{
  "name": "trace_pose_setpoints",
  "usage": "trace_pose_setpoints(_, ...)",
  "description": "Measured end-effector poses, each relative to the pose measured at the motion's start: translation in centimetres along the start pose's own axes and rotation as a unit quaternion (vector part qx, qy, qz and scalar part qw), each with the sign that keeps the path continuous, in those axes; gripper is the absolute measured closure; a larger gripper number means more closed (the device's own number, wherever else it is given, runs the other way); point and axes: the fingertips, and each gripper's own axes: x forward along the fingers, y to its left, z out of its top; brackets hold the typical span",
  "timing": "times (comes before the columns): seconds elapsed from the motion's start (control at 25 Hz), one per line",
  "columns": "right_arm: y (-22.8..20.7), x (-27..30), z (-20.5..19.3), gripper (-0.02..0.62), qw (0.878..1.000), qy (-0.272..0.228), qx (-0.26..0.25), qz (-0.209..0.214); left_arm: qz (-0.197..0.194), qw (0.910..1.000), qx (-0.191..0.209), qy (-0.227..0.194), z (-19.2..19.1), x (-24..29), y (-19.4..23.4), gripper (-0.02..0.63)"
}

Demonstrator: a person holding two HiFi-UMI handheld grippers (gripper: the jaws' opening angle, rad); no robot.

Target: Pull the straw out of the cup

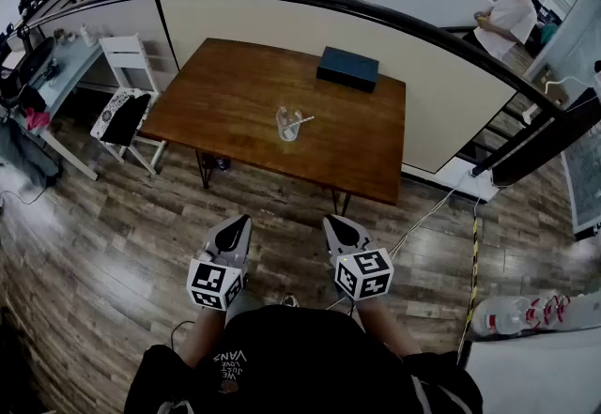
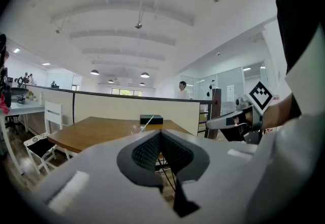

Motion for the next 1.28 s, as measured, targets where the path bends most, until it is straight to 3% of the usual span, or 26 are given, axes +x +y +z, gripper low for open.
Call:
trace_pose_setpoints(0.44, 0.4, 2.7, 1.0, 0.581, 1.000, -0.012, 0.028, -0.006, -0.021, 0.9995, -0.019, -0.012, 0.8, 1.4, 2.4, 0.581)
trace_pose_setpoints(0.52, 0.4, 3.4, 1.4, 0.580, 0.999, -0.017, 0.033, -0.011, -0.031, 0.9992, -0.023, -0.008, 0.8, 2.0, 2.9, 0.477)
trace_pose_setpoints(0.64, 0.2, 4.7, 2.3, 0.558, 0.999, -0.025, 0.041, -0.024, -0.053, 0.9984, -0.019, -0.002, 0.5, 3.1, 3.9, 0.437)
trace_pose_setpoints(0.72, 0.0, 5.6, 2.9, 0.465, 0.998, -0.030, 0.049, -0.036, -0.066, 0.9976, -0.022, 0.003, 0.7, 3.8, 4.6, 0.401)
trace_pose_setpoints(0.8, -0.3, 6.5, 3.6, 0.445, 0.997, -0.035, 0.055, -0.049, -0.077, 0.9967, -0.023, 0.003, 1.2, 4.6, 5.5, 0.375)
trace_pose_setpoints(1.28, -0.4, 11.7, 7.0, 0.441, 0.983, -0.074, 0.096, -0.140, -0.166, 0.9861, 0.004, 0.010, 3.5, 8.1, 12.2, 0.330)
